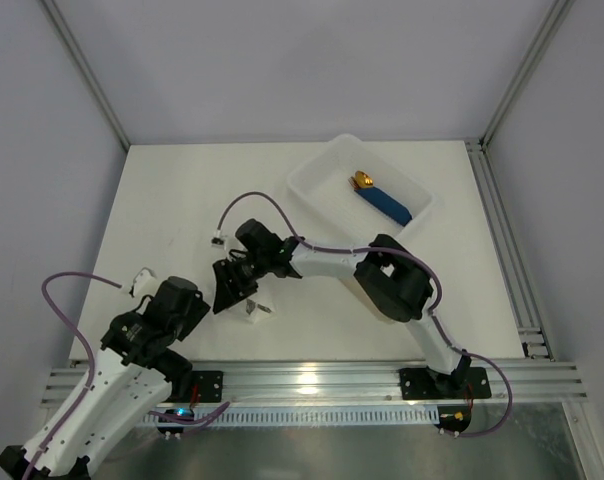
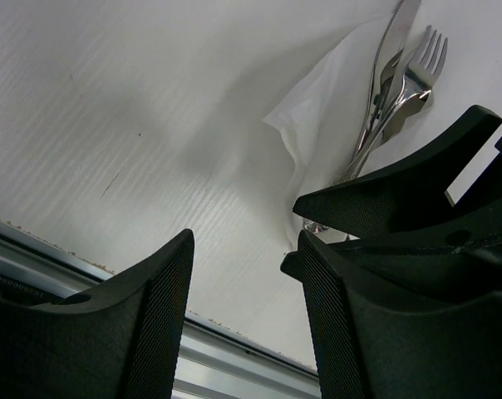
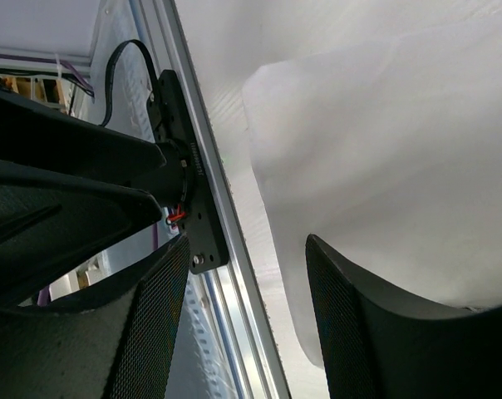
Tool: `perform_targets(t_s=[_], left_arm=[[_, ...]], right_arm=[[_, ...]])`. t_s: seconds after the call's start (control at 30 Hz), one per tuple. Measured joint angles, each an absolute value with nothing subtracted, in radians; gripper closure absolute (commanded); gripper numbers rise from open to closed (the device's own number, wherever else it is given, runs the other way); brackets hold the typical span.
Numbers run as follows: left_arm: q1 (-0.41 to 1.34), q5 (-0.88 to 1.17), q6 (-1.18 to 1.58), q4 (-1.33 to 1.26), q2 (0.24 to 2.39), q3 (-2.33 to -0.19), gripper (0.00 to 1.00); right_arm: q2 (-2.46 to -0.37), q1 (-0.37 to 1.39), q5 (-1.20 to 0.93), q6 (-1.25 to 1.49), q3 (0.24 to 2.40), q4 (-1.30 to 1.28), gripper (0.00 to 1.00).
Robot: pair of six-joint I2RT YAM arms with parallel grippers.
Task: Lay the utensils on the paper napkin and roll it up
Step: Adjust the utensils on the napkin.
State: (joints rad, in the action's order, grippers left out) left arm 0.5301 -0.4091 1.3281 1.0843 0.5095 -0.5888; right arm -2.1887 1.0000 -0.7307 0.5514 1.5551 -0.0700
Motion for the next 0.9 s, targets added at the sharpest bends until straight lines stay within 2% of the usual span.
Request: perform_targets(t_s=[0.2, 0.47, 0.63, 0.77, 0.9], left_arm=[[0.53, -0.401, 1.316, 1.082, 0.522, -0.595, 0.52], [0.53, -0.366, 1.235, 1.038, 0.553, -0.669, 0.63], [0.53, -0.315, 1.159, 0.975, 0.605, -0.718, 0.66], [0.53, -0.258, 1.112, 0.906, 0.665, -0.725, 0.78], [0.53, -0.21, 1.086, 0.822, 0.74, -0.725, 0.89]], right_arm=[[-2.164, 0.997, -0.686, 0.487, 1.535, -0.125, 0.38], [-1.862, 0.941, -0.52, 0.387, 1.327, -0.235, 0.38], [-1.782, 0.942, -0.504, 0.348, 1.237, -0.233, 0.38], [-1.806, 0.947, -0.483, 0.346, 1.21, -0.234, 0.44], [-1.848, 0.947, -0.409, 0.35, 1.231, -0.233, 0.44]])
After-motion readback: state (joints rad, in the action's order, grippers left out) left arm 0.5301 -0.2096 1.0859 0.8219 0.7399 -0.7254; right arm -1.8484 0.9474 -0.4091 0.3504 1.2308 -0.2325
